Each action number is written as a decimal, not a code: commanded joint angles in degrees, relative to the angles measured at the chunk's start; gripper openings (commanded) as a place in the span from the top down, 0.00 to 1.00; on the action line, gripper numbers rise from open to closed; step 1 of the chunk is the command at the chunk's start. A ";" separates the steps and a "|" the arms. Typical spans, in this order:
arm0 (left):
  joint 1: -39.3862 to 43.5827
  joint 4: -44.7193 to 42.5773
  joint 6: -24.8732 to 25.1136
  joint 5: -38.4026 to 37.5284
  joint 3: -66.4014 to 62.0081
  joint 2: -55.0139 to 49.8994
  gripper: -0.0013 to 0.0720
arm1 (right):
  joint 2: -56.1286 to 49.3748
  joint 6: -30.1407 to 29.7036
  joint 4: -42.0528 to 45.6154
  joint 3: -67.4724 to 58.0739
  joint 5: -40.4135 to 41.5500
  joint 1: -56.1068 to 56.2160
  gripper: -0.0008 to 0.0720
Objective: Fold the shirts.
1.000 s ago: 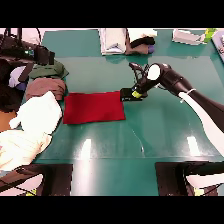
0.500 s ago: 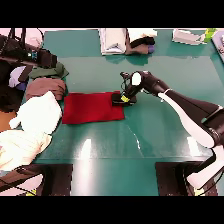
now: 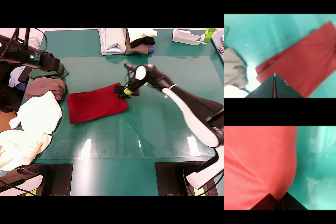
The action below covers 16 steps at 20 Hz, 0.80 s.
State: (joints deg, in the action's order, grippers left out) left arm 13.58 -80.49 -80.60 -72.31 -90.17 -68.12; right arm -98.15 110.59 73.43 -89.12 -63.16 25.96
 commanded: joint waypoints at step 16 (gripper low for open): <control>8.98 0.13 -3.45 2.38 0.02 -0.02 0.95 | 31.63 -10.64 17.14 18.12 -12.04 -72.00 0.96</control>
State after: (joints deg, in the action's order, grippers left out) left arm 22.48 -80.40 -82.59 -70.63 -90.17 -68.12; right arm -69.91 100.82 91.18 -77.67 -76.40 -34.81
